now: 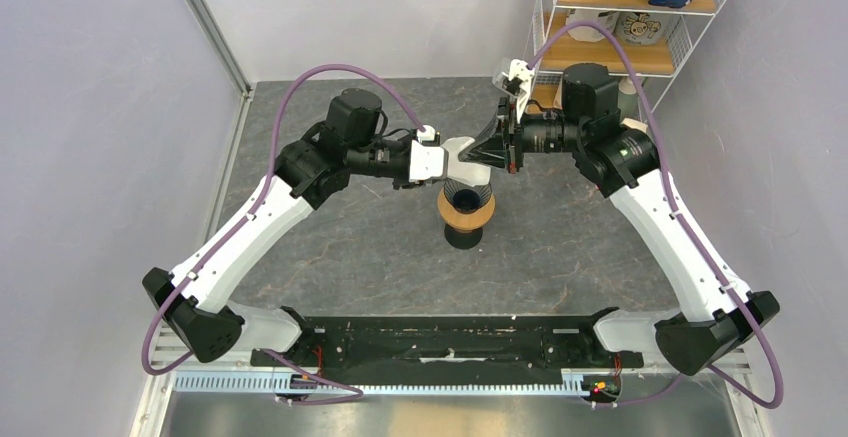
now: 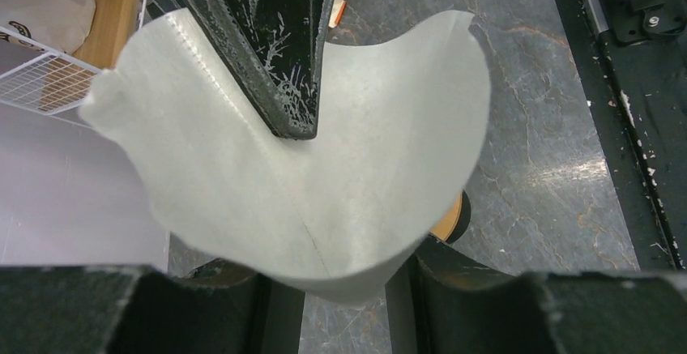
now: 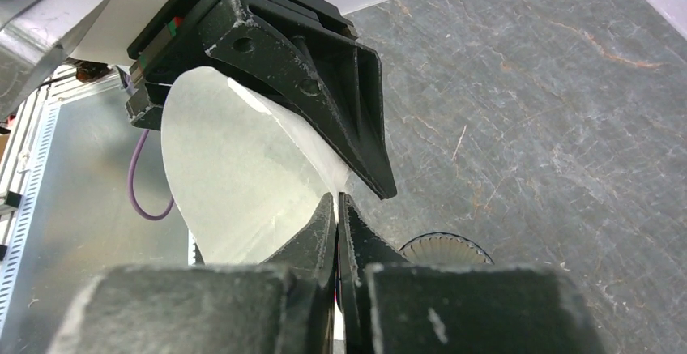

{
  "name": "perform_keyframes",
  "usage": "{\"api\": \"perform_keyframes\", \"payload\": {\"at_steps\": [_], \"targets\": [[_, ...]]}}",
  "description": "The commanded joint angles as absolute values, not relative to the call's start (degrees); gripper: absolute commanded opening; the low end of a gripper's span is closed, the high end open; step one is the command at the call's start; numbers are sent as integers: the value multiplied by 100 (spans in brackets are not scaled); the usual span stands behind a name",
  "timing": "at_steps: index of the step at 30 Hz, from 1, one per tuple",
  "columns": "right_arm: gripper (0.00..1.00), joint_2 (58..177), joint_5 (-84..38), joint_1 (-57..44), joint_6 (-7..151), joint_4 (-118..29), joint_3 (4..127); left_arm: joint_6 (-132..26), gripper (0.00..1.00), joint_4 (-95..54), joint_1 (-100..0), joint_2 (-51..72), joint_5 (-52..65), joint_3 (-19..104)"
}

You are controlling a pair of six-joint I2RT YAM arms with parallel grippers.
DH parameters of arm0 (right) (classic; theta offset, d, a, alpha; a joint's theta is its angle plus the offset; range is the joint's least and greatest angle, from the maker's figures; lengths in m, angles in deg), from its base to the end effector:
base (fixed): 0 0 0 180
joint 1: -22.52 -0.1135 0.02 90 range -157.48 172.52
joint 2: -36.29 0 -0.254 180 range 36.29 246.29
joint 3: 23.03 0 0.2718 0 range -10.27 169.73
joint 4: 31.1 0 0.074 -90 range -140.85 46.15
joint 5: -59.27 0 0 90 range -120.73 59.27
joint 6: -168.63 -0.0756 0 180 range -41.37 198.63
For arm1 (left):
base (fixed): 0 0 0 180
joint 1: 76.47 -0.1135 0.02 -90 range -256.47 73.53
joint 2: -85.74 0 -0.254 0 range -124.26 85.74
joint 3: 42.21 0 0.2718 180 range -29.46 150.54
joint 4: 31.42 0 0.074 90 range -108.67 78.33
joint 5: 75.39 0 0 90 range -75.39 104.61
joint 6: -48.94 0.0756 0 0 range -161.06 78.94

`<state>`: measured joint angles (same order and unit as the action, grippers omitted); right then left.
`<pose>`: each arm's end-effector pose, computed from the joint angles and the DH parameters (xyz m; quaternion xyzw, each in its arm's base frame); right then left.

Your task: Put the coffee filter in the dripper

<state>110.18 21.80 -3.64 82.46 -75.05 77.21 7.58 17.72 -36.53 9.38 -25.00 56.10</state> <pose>0.2495 0.1894 0.4419 -0.4397 0.6314 0.4529 0.4505 0.2219 -0.2487 0.4015 0.6871 0.4515 -0.2512 0.5108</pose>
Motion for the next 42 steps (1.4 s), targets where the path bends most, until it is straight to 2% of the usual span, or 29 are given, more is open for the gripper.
{"api": "perform_keyframes", "payload": {"at_steps": [1,12,21,25,33,34,35,38,40,41,42], "targets": [[0,10955,2218,-403,8460,-7532,7965,518,43,1761,-3631,901,-2696,5852],[0,10811,2251,-411,8505,-7480,7842,446,36,1726,-3631,933,-2783,5836],[0,10728,2270,-411,8513,-7435,7736,567,27,1728,-3631,994,-2863,5771],[0,10705,2282,-411,8514,-7436,7710,600,16,1737,-3631,1005,-2863,5782],[0,10698,2233,-409,8522,-7444,7665,693,10,1798,-3631,1023,-2963,5808],[0,10691,2224,-411,8509,-7443,7663,691,12,1807,-3631,1024,-2963,5808],[0,10697,2187,-409,8463,-7436,7664,648,19,1808,-3631,1018,-2947,5815],[0,10693,1994,-410,8309,-7368,7659,527,49,1816,-3631,1034,-2860,5801],[0,10672,1802,-412,8116,-7204,7606,384,56,1773,-3631,1052,-2804,5752],[0,10671,1733,-410,8048,-7156,7578,333,64,1764,-3634,1062,-2795,5732],[0,10671,1678,-411,7999,-7125,7562,321,67,1759,-3635,1080,-2793,5705]]}}
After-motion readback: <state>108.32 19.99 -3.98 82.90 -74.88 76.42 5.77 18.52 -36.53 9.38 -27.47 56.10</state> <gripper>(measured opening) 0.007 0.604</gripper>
